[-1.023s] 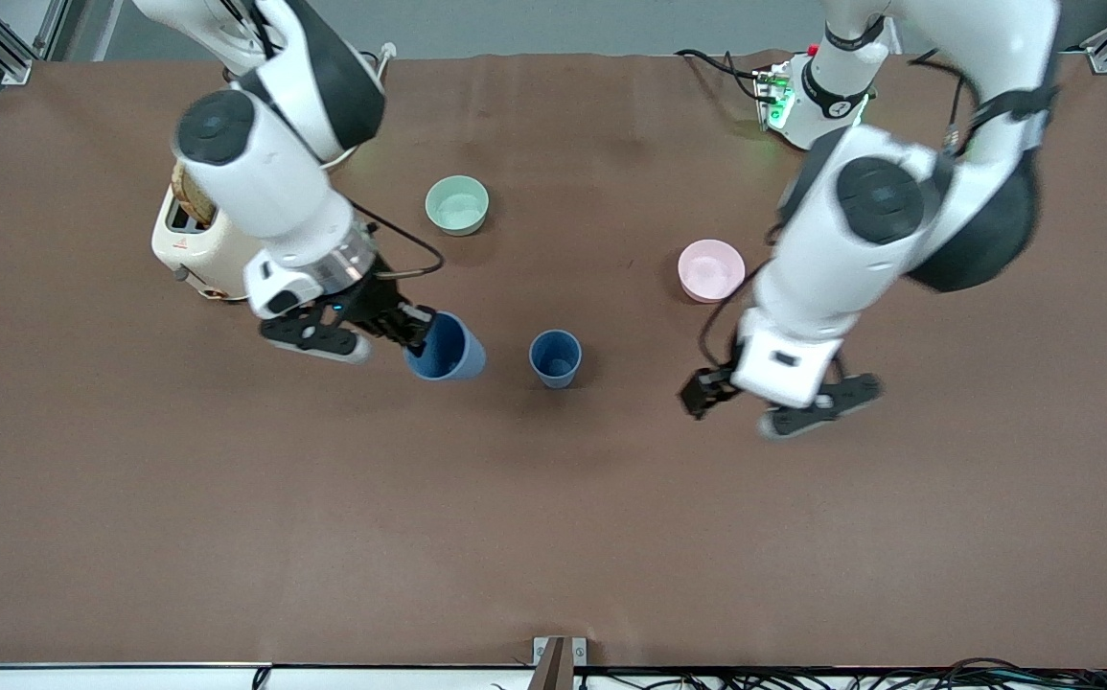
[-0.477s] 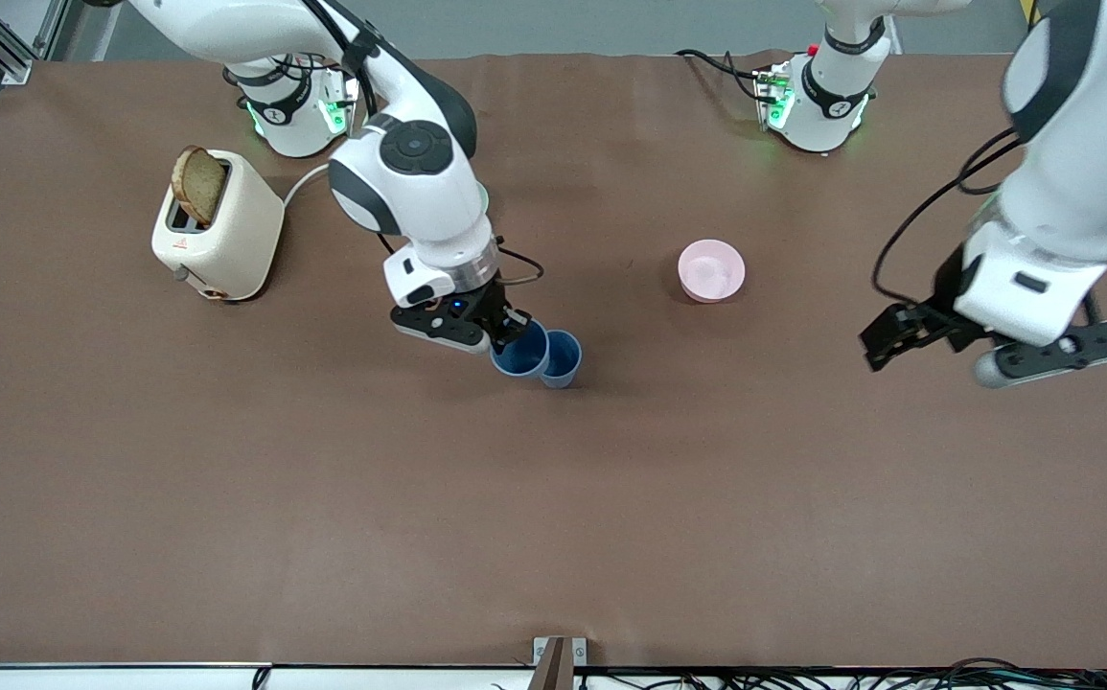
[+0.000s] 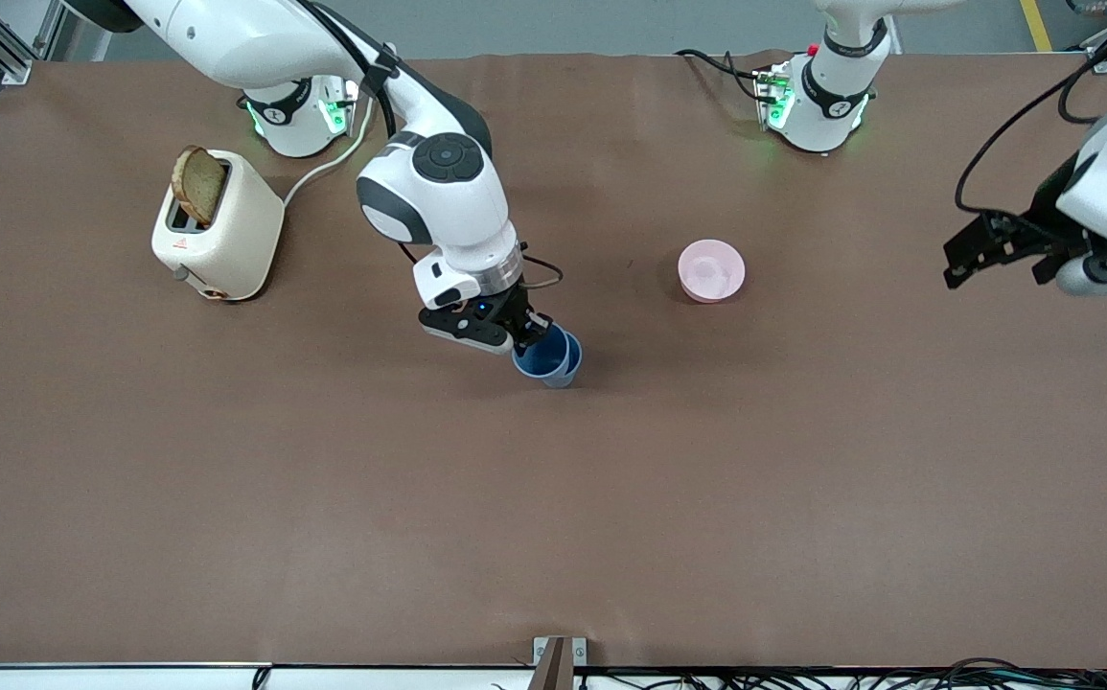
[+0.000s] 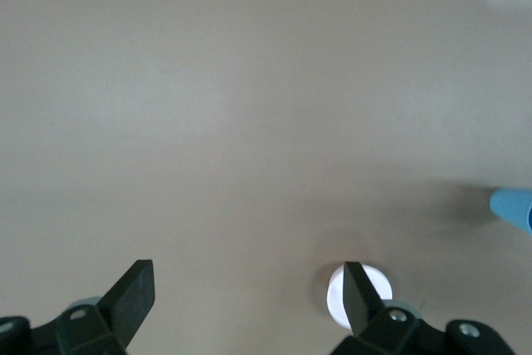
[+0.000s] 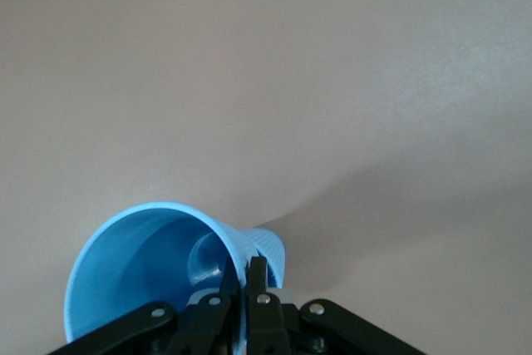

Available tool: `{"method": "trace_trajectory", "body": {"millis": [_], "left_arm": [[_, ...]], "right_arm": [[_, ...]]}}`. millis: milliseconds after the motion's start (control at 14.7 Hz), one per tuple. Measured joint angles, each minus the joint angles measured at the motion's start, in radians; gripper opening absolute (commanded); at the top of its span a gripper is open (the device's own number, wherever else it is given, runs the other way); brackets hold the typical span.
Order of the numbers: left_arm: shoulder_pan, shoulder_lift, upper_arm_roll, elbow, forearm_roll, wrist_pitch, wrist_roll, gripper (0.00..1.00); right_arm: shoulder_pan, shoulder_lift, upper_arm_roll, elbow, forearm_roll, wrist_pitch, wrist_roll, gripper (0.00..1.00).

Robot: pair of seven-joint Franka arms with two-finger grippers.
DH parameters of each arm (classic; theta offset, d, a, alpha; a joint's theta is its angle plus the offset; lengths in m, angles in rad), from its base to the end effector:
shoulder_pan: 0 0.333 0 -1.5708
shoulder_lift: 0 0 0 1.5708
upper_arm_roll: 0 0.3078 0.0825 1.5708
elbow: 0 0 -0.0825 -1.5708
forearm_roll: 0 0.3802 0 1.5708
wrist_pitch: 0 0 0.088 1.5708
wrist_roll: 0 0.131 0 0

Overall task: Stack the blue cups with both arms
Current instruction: 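Lower the right cup into the other cup while the left gripper withdraws, then open the right gripper and draw it back from the stacked cups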

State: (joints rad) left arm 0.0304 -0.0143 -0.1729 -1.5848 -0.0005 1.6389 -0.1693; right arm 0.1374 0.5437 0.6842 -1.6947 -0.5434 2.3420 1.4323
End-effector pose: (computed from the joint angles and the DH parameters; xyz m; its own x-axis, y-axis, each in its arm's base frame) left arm 0.5493 -0.0795 0.5998 0.9974 0.0270 0.0675 0.0264 -0.9996 0.0095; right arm 0.5159 0.4536 0.3323 0.9062 -0.3894 0.1646 -0.3528 -0.9111 -0.2132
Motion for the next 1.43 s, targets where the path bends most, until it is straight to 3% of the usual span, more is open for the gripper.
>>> {"method": "trace_trajectory", "body": {"millis": [273, 818, 886, 955, 1023, 1091, 1227, 1432], "left_arm": [[-0.065, -0.102, 0.058, -0.11, -0.014, -0.023, 0.01, 1.0], [-0.089, -0.108, 0.074, -0.08, -0.014, -0.078, 0.031, 1.0], [-0.092, -0.106, 0.078, -0.073, -0.014, -0.083, 0.035, 1.0], [-0.097, -0.105, 0.086, -0.069, -0.014, -0.085, 0.042, 1.0], [-0.099, -0.103, 0.094, -0.067, -0.014, -0.086, 0.056, 1.0], [-0.099, -0.101, 0.101, -0.067, -0.014, -0.087, 0.07, 1.0], [-0.099, -0.099, 0.108, -0.067, -0.013, -0.088, 0.084, 1.0], [-0.099, -0.098, 0.109, -0.067, -0.012, -0.089, 0.087, 1.0]], "right_arm": [[0.0, 0.0, 0.021, 0.01, 0.0, -0.004, 0.006, 0.0], [0.005, 0.023, 0.028, -0.006, -0.062, -0.015, 0.009, 0.03], [0.006, 0.03, 0.028, -0.006, -0.077, -0.015, 0.01, 0.13], [0.006, 0.038, 0.028, -0.006, -0.086, -0.015, 0.011, 0.33], [0.006, 0.045, 0.028, -0.006, -0.09, -0.015, 0.011, 0.68], [0.006, 0.049, 0.028, -0.006, -0.091, -0.015, 0.011, 0.84], [0.006, 0.049, 0.028, -0.001, -0.092, -0.015, 0.011, 0.97], [-0.011, 0.032, 0.026, 0.023, -0.094, -0.036, 0.009, 1.0]]}}
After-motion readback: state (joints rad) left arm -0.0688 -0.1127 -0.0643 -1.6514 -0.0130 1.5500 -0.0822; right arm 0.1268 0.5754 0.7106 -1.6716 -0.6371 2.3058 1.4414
